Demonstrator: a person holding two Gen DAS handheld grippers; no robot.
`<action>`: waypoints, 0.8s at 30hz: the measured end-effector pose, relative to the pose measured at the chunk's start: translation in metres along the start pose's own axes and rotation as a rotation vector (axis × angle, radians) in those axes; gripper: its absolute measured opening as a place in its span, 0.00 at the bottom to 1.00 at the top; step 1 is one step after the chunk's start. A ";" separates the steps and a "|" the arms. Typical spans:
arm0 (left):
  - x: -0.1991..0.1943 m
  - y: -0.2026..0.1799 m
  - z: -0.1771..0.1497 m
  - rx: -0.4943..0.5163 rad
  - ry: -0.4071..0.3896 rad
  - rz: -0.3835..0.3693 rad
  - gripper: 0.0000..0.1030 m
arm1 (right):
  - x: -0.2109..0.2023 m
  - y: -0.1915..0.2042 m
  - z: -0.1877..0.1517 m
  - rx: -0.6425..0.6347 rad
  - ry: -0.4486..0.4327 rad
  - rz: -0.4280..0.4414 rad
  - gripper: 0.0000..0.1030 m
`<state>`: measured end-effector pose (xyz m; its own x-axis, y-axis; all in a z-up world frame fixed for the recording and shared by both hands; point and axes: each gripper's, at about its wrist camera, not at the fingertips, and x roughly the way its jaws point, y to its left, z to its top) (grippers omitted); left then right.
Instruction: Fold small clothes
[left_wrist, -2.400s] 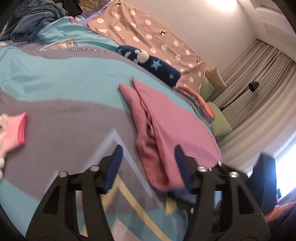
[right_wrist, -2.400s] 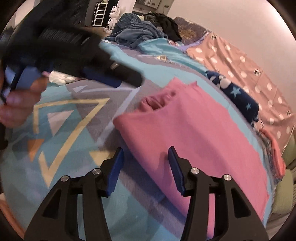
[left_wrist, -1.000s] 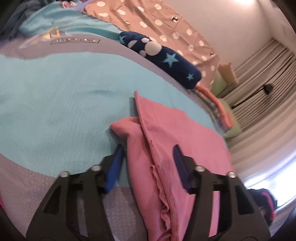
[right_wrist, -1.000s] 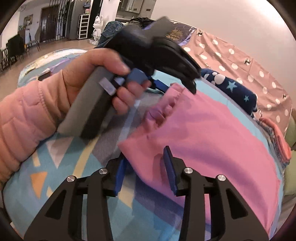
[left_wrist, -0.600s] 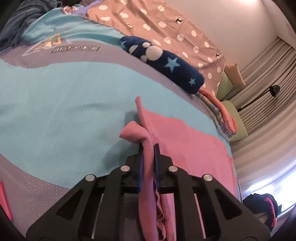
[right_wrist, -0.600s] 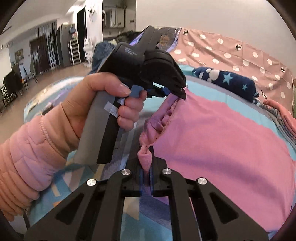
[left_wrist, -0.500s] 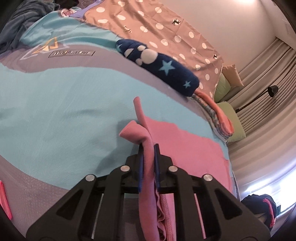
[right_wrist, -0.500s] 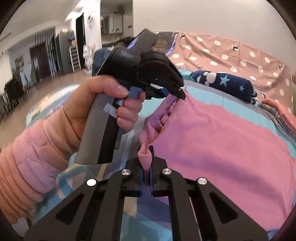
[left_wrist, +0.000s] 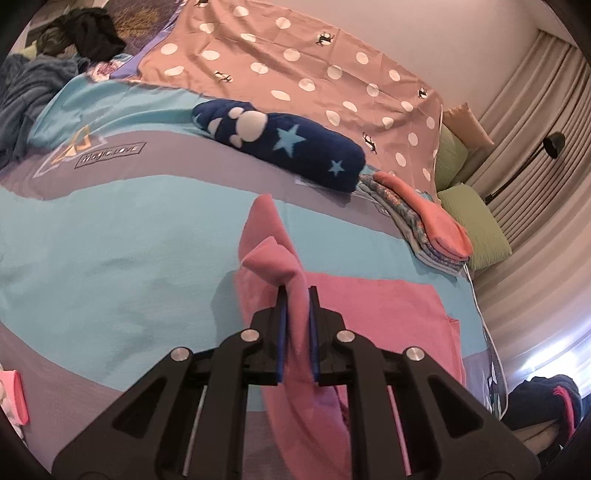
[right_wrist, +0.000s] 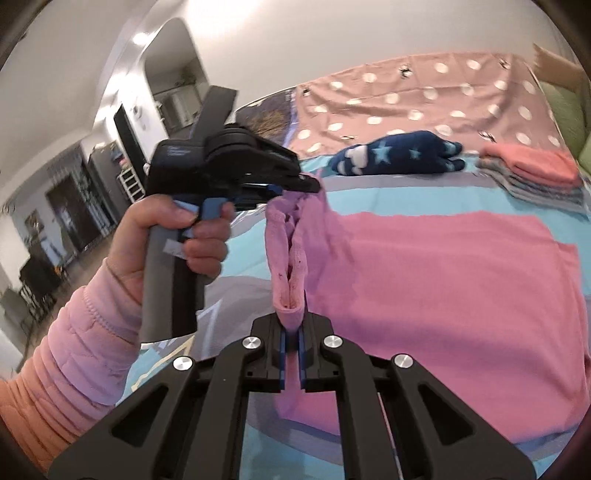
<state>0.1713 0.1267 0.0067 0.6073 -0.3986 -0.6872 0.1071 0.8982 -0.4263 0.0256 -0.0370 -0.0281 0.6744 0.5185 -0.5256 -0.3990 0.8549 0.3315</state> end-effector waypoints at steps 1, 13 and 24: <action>0.002 -0.006 0.001 0.006 0.000 0.001 0.10 | -0.003 -0.005 0.000 0.013 -0.004 0.000 0.04; 0.034 -0.091 0.004 0.100 0.028 0.020 0.10 | -0.044 -0.068 -0.006 0.128 -0.071 -0.001 0.04; 0.076 -0.171 -0.010 0.187 0.084 0.020 0.10 | -0.083 -0.126 -0.022 0.245 -0.103 -0.027 0.04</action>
<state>0.1911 -0.0588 0.0209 0.5436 -0.3872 -0.7447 0.2444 0.9218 -0.3009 0.0061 -0.1871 -0.0439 0.7474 0.4809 -0.4583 -0.2264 0.8330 0.5049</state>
